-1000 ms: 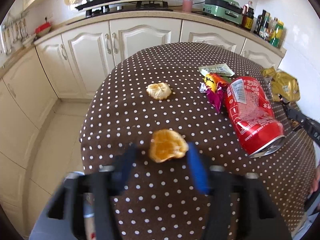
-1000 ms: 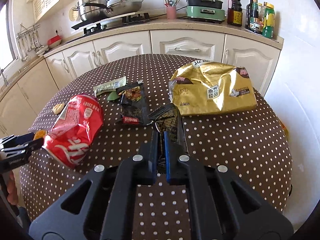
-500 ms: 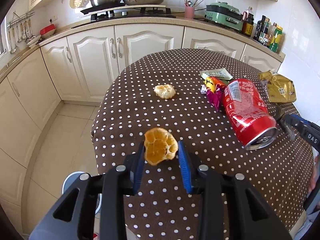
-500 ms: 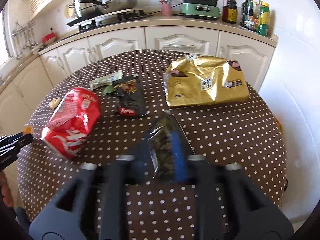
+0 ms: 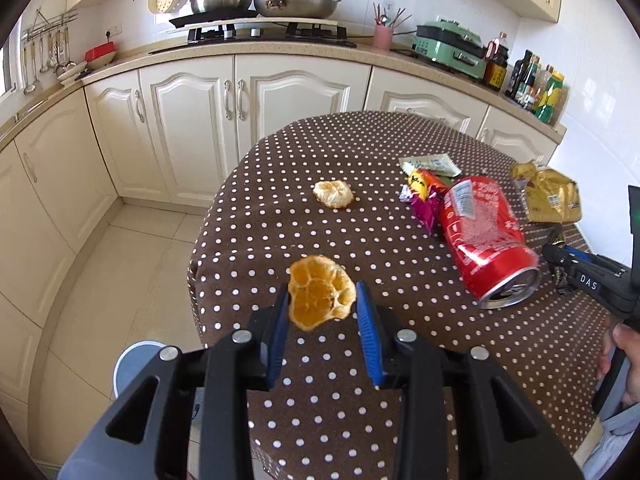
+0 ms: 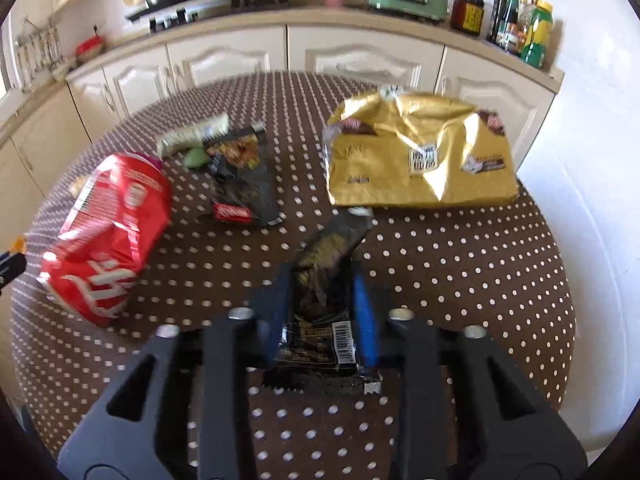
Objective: Collect trash
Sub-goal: 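Carry both items over the blue bucket and open both tools to drop them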
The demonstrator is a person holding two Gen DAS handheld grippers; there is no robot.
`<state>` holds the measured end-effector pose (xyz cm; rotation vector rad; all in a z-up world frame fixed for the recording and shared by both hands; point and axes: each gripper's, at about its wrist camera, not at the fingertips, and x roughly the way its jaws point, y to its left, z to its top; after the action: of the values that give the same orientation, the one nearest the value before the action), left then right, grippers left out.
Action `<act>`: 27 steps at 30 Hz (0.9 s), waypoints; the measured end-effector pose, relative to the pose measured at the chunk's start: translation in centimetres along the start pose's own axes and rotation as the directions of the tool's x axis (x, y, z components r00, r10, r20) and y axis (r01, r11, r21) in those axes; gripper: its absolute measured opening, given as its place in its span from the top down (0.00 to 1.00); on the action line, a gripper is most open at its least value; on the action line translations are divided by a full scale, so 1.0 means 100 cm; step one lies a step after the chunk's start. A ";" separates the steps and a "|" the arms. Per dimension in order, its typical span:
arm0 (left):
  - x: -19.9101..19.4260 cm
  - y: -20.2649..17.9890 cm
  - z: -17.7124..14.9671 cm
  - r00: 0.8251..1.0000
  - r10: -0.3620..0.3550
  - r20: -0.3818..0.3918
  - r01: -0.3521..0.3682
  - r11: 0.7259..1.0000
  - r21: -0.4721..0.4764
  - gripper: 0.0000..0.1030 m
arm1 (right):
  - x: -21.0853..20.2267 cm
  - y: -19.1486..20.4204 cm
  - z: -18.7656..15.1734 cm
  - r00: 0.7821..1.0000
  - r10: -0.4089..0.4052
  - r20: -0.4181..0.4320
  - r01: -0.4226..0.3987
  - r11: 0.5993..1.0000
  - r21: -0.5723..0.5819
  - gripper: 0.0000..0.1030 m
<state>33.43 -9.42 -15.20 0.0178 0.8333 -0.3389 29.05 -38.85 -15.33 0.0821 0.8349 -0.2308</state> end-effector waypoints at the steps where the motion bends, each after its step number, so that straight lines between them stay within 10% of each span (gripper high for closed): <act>1: -0.003 0.002 -0.001 1.000 -0.005 0.002 0.005 1.000 0.002 0.69 | -0.007 0.002 -0.002 1.000 0.005 0.019 -0.005 1.000 0.000 0.77; 13: -0.057 0.063 -0.020 0.997 -0.028 0.077 0.033 0.997 -0.063 0.69 | -0.119 0.112 -0.001 0.936 0.236 0.261 -0.198 0.966 -0.164 0.77; 27: -0.059 0.247 -0.098 0.986 0.158 -0.045 -0.164 0.942 -0.291 0.69 | -0.049 0.384 -0.049 0.822 0.565 -0.071 -0.543 0.740 -0.396 0.77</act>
<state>30.14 17.09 -20.36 -0.1883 0.8902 -0.0578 31.35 0.06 -15.73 -0.0632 0.7532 0.5110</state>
